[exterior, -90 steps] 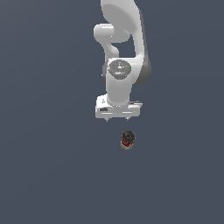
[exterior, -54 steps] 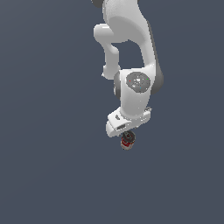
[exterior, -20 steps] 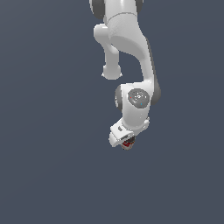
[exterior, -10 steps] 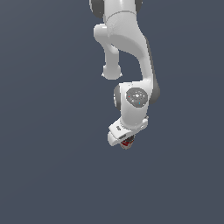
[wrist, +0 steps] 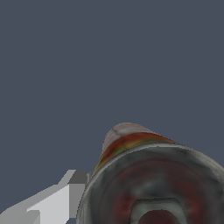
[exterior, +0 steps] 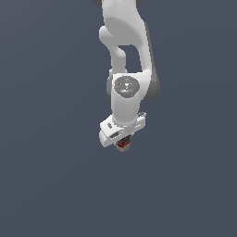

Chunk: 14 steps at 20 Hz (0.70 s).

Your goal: Pick up the object and move it to a goal position.

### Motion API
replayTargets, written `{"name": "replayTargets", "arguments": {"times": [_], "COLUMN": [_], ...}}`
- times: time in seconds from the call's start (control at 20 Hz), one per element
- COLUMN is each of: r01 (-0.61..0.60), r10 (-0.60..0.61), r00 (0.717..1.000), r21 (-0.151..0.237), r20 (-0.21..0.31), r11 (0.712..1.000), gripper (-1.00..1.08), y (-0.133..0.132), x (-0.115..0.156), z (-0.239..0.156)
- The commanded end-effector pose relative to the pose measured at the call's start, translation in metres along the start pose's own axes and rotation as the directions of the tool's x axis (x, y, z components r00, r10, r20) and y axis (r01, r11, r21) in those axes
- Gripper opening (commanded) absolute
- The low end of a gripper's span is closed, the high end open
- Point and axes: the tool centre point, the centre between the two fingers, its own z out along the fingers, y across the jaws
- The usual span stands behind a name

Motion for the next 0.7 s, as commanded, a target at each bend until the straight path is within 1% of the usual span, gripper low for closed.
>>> {"name": "replayTargets", "arguments": {"times": [0.0, 0.45, 0.65], "r01": [-0.001, -0.001, -0.001], "r10": [0.001, 0.001, 0.001], "r00": [1.000, 1.000, 1.000], "r21": [-0.003, -0.002, -0.002], "r20": [-0.005, -0.006, -0.006], "r11": [1.000, 1.000, 1.000], "gripper": [-1.00, -1.00, -1.00], "y": [0.019, 0.084, 0.109], "x": [-0.015, -0.072, -0.092], "z": [-0.023, -0.099, -0.127]}}
